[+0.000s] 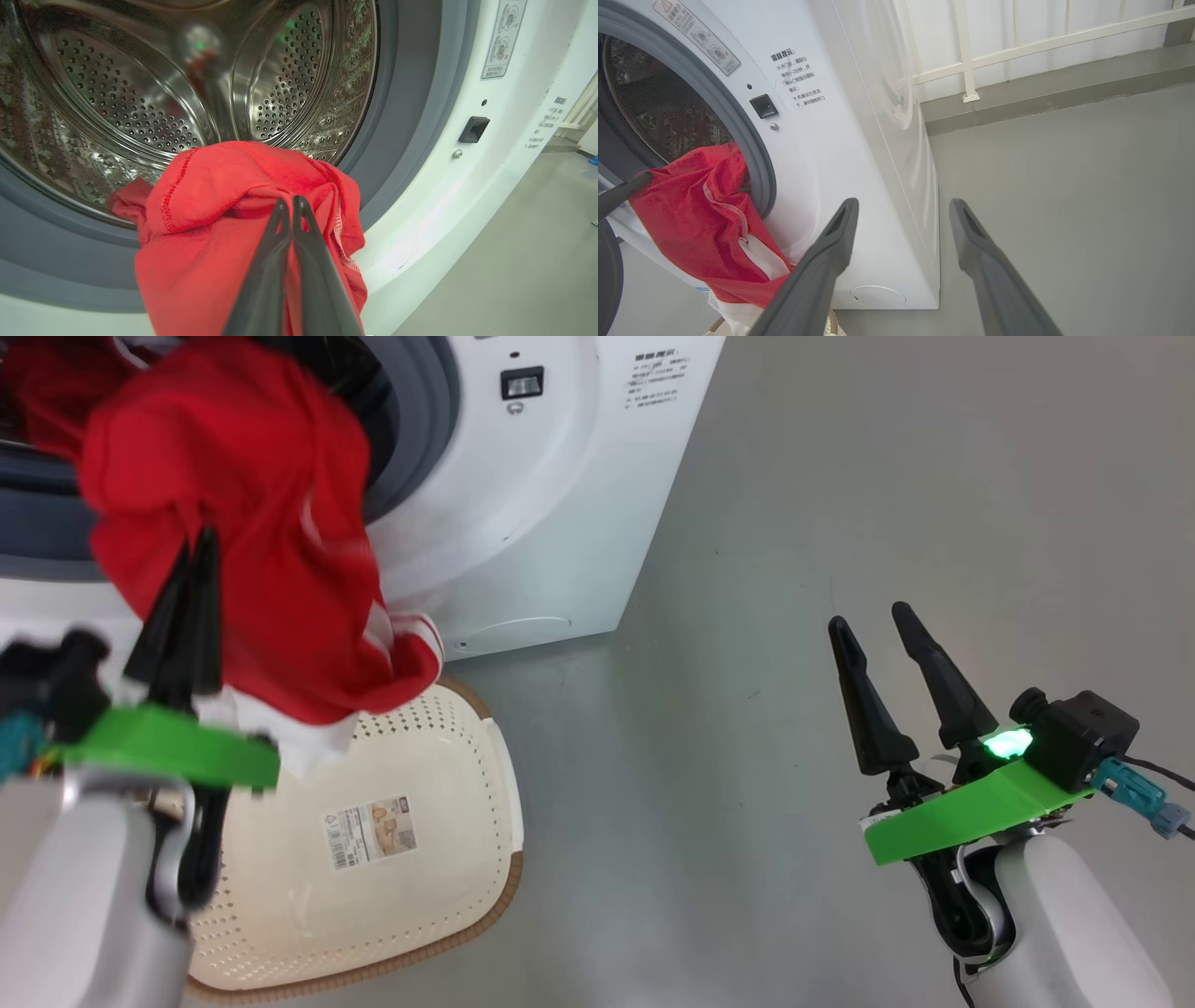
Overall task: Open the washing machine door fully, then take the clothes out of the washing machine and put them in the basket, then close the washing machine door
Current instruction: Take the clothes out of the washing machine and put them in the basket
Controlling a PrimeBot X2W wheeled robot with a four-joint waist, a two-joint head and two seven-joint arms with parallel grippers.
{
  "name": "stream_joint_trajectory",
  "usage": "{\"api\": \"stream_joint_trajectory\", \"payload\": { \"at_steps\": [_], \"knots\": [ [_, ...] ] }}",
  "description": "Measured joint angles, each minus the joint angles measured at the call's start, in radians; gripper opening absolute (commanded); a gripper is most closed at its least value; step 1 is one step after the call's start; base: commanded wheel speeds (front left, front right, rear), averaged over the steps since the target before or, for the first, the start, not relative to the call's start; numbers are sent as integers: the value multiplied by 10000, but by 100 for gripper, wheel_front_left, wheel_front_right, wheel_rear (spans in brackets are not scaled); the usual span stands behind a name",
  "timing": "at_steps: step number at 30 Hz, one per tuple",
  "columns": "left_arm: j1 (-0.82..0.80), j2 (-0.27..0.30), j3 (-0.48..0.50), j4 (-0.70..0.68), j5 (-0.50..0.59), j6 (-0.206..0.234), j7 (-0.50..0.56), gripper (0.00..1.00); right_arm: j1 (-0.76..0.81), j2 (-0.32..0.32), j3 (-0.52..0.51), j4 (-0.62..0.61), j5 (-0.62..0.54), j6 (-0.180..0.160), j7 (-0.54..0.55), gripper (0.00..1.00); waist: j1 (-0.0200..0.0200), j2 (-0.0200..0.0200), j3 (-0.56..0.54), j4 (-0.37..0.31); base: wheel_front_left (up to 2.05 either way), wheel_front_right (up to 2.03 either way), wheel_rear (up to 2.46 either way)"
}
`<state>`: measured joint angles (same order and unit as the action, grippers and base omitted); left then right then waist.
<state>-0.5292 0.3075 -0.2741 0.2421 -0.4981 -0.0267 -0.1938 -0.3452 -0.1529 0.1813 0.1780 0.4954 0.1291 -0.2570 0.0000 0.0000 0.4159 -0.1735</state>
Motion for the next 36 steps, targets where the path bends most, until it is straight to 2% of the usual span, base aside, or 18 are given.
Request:
{"api": "stream_joint_trajectory", "payload": {
  "at_steps": [8,13,17,19,23,31,36],
  "knots": [
    [2594,383,151,-2832,-238,761,546,0,2,-36,6,-19,2,0,0,100,0,0,-30,118,0,0,0],
    [3428,393,115,-3382,-343,1035,763,0,1,-48,44,-19,4,0,0,100,0,0,-5,157,0,0,0],
    [3877,351,-121,-3327,-453,1072,871,0,0,-88,98,-10,21,0,0,100,0,0,5,150,0,0,0],
    [3899,322,-224,-2970,-468,1039,863,0,0,-107,134,2,86,0,0,100,0,0,-1,141,0,0,0],
    [3854,205,-420,-1659,-602,700,723,0,-2,-107,268,38,92,0,0,100,0,0,-8,88,0,0,0],
    [2517,-213,-796,2299,-702,-301,320,0,-8,-117,343,79,96,0,2,100,0,0,44,-51,0,0,0],
    [1561,-491,-943,4623,-871,-583,230,0,-19,-136,343,77,125,0,0,100,0,0,127,-161,0,0,0]
  ]
}}
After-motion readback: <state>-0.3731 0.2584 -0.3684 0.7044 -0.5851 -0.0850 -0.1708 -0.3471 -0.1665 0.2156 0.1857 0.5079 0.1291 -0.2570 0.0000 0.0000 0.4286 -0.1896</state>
